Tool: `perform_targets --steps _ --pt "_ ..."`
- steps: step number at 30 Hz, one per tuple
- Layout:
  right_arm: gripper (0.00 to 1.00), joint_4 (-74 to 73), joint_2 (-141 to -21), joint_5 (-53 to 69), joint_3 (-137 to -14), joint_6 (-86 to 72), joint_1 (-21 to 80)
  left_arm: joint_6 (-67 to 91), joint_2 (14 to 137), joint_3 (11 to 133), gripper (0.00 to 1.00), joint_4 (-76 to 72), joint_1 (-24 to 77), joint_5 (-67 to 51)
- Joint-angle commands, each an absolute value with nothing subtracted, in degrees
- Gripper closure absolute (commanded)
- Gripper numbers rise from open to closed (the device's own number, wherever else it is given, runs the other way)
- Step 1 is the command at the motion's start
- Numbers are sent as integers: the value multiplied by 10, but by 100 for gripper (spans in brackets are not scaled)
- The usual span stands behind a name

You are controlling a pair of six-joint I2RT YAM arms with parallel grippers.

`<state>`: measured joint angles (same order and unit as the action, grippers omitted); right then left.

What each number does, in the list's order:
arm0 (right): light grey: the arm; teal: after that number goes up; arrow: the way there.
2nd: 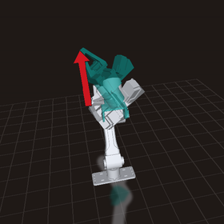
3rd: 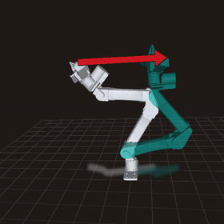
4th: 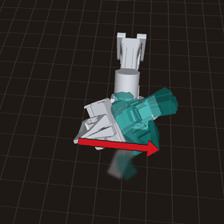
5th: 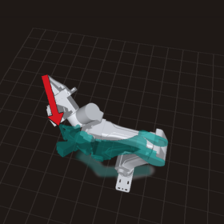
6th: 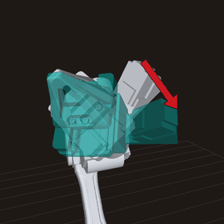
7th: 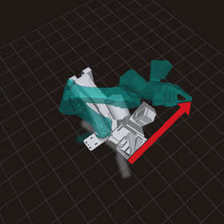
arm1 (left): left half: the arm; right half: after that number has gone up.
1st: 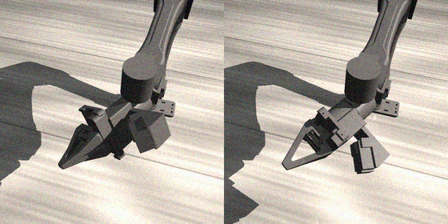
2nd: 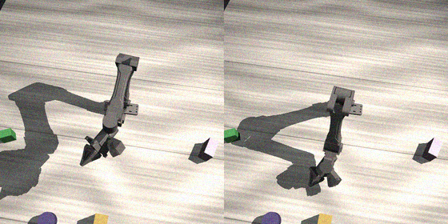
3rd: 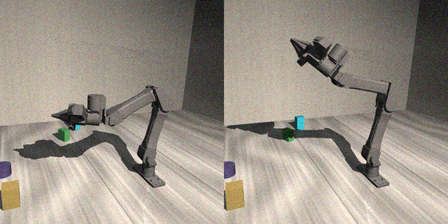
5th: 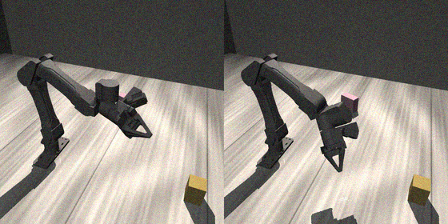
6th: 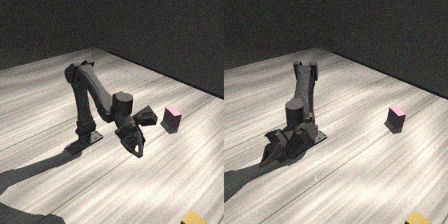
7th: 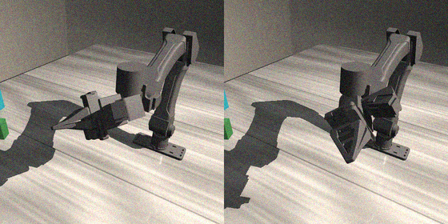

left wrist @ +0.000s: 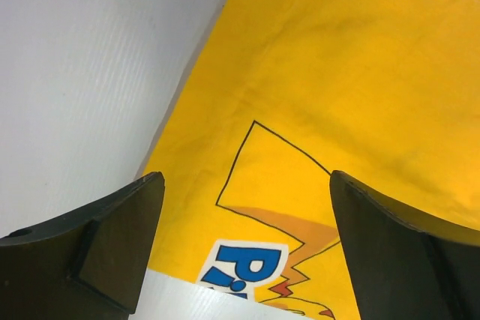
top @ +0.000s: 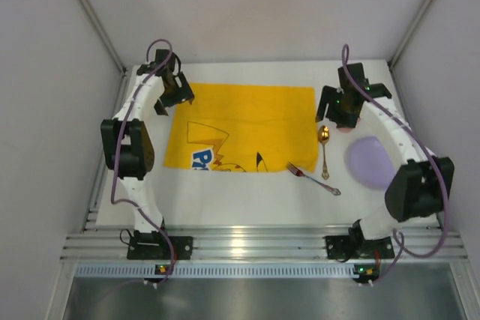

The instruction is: Set the dinner table for one person

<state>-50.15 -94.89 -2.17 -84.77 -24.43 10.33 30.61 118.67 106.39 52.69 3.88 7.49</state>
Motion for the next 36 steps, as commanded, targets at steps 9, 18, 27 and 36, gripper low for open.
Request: perform_targets --steps 9,18,27,36 --pt "32 -472 -713 103 -516 -230 194 328 1002 861 3 494 48 75" --pt "39 -394 -800 76 -512 -196 196 336 908 772 5 494 62 74" --pt "41 -373 -864 51 -529 -192 219 337 840 730 5 514 62 96" --pt "44 -361 -895 29 -507 -194 259 341 817 706 6 518 62 102"
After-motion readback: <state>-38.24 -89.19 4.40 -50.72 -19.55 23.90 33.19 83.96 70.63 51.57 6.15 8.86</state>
